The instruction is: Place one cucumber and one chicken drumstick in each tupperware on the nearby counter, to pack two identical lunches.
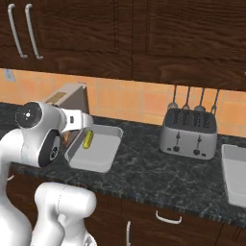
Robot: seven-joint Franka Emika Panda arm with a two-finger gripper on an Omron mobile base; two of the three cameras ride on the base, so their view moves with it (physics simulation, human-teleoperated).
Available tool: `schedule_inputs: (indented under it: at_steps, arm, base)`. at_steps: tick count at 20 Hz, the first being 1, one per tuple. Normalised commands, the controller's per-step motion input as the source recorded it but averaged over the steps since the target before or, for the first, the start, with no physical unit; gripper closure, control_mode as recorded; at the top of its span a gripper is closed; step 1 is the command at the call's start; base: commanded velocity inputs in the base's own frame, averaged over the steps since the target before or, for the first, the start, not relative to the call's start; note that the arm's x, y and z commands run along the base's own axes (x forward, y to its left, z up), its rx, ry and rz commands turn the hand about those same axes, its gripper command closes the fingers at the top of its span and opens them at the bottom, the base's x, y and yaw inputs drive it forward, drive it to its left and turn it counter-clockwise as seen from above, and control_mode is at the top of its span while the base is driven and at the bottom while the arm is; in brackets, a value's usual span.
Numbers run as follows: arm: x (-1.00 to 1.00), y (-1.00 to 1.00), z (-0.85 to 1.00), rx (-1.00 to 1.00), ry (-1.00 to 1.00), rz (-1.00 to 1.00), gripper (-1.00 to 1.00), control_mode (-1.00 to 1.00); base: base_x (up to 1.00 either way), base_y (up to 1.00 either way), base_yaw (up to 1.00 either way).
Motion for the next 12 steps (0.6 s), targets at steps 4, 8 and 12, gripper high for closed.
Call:
schedule_inputs:
  at_steps: [4,8,12]
  arm:
    - [0.71,0.04,-1.00,0.04,0.11,0.04,1.00,-1.00]
    - [1.00,0.11,-0.96,0.01,0.22,0.00,1.00,-1.00]
    - [1.00,0.12,-0.67,0.01,0.19,0.00,1.00,-1.00]
  base:
    - [0.00,0.00,0.00]
    - [0.00,0.00,0.00]
    - [0.00,0.00,0.00]
